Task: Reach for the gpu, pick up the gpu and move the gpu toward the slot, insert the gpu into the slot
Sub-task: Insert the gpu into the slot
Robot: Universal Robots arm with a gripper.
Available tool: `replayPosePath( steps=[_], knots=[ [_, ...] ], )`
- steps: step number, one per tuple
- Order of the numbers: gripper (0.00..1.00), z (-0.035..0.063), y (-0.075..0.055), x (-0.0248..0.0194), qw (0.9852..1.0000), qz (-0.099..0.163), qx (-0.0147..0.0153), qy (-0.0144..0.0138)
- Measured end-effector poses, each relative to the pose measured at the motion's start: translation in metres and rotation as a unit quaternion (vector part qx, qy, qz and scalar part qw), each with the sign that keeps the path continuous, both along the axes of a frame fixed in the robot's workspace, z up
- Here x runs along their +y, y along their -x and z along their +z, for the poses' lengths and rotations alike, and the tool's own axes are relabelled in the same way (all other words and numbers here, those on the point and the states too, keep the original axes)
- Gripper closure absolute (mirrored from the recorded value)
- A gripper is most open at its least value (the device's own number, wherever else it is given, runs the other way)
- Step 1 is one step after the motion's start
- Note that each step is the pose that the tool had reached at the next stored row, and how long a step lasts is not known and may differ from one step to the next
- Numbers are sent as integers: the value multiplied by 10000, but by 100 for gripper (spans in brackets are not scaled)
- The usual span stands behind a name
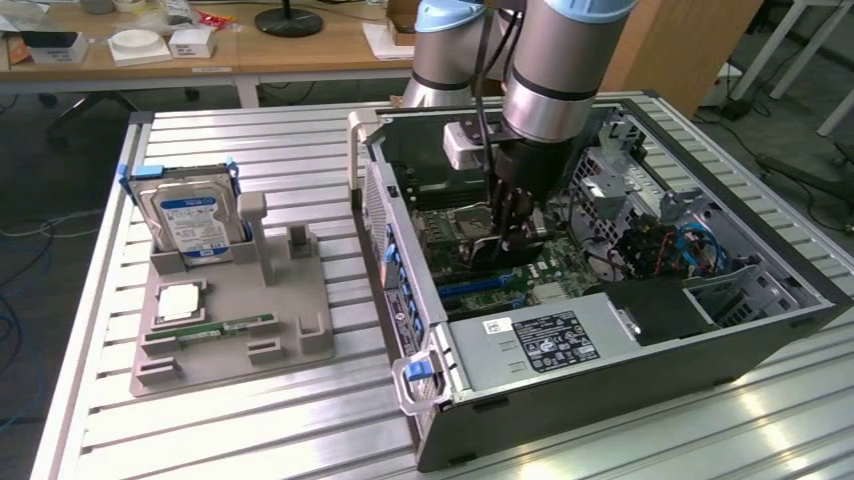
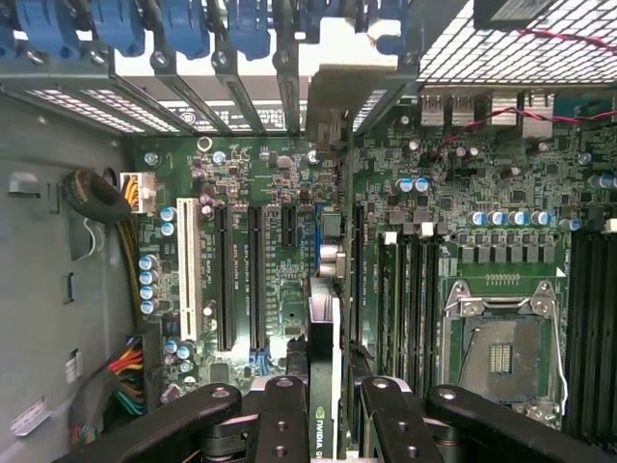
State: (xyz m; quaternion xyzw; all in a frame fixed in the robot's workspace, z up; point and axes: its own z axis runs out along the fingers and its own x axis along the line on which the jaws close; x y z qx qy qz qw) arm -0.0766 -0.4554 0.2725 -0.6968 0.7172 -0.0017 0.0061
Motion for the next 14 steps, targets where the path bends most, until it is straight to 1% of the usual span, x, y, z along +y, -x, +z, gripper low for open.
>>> replayPosePath(
  steps=[12,14],
  knots=[
    [74,-149,0,0,10000,0,0,0],
    [74,-156,1,0,10000,0,0,1]
  ],
)
